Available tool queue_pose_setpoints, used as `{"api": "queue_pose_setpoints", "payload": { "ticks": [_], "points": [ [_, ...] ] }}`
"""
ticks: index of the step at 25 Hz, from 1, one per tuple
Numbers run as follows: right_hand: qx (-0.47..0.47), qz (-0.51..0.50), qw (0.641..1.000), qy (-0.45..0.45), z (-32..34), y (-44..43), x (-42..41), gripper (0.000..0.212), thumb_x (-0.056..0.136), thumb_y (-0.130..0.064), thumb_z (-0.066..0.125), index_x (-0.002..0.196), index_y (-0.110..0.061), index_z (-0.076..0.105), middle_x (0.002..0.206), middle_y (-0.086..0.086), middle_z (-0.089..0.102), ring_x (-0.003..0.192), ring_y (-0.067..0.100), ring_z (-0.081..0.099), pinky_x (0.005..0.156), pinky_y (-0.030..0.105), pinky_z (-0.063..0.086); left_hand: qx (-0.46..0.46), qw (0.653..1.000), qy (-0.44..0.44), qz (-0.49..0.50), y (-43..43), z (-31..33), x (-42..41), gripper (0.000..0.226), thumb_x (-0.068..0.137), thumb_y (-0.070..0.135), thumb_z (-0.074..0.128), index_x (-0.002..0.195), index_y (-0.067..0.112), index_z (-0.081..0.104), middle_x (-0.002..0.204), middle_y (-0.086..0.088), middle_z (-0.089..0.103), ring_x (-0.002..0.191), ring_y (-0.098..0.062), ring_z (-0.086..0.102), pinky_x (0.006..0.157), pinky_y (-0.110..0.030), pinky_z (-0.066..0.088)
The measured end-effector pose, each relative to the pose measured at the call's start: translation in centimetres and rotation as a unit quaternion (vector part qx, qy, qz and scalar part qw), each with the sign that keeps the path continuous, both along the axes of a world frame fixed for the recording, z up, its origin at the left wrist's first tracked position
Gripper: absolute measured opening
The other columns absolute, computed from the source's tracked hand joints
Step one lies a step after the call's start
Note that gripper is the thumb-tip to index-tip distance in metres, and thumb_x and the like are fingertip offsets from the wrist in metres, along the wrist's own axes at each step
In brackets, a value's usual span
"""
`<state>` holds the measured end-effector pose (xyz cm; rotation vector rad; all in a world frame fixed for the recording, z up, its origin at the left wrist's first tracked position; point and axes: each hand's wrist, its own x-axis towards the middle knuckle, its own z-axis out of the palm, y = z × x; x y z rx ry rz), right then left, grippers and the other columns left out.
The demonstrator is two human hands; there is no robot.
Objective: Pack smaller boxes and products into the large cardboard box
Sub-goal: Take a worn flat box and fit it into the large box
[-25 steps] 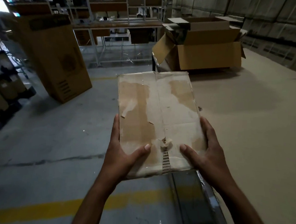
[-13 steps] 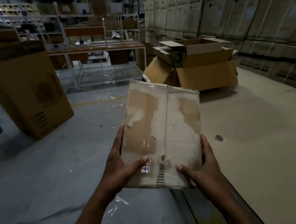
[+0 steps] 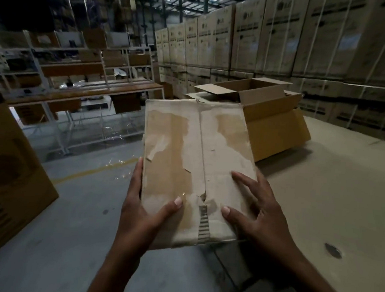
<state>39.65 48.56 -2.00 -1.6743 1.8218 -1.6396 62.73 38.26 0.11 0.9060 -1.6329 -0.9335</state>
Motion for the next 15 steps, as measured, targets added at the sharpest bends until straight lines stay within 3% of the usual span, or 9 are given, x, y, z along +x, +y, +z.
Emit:
{"api": "queue_pose_setpoints", "payload": {
  "ticks": [2, 6, 11, 15],
  "points": [
    [-0.023, -0.007, 1.0, -0.006, 1.4, -5.4, -1.8, 0.067, 0.075, -0.052, 0.081, 0.137, -0.057, 0.053, 0.16, -0.034, 0.022, 0.14, -0.006, 0.038, 0.104, 0.027, 0.045, -0.015, 1.0, 0.01, 0.0, -5.4, 1.5, -1.9, 0.117, 0.063, 0.041, 0.089, 0.156, 0.055, 0.02, 0.152, 0.026, 0.042, 0.112, 0.021, 0.052, 0.091, -0.02, 0.051],
    [-0.066, 0.02, 0.998, 0.007, 6.4, -15.0, -5.2, 0.067, 0.071, -0.06, 0.074, 0.135, -0.058, 0.054, 0.159, -0.027, 0.025, 0.141, 0.003, 0.04, 0.102, 0.04, 0.055, -0.046, 0.998, 0.039, -0.004, -14.8, 6.4, -5.0, 0.115, 0.064, 0.036, 0.089, 0.156, 0.054, 0.021, 0.146, 0.021, 0.049, 0.114, 0.007, 0.058, 0.095, -0.033, 0.056],
    [-0.116, -0.014, 0.991, 0.068, 13.2, -25.6, -9.7, 0.067, 0.073, -0.063, 0.072, 0.137, -0.059, 0.05, 0.163, -0.018, 0.023, 0.143, 0.016, 0.038, 0.095, 0.043, 0.06, -0.117, 0.988, 0.068, -0.068, -26.4, 13.4, -9.4, 0.11, 0.069, 0.029, 0.087, 0.157, 0.049, 0.023, 0.136, 0.03, 0.053, 0.11, 0.01, 0.06, 0.082, -0.019, 0.06],
    [-0.118, -0.095, 0.983, 0.105, 17.5, -34.5, -14.3, 0.071, 0.072, -0.068, 0.069, 0.138, -0.057, 0.048, 0.165, -0.002, 0.023, 0.144, 0.027, 0.039, 0.094, 0.053, 0.059, -0.164, 0.973, 0.072, -0.146, -37.8, 18.1, -14.9, 0.111, 0.07, 0.034, 0.091, 0.157, 0.047, 0.024, 0.146, 0.015, 0.049, 0.124, -0.006, 0.058, 0.094, -0.041, 0.059]
  ]
}}
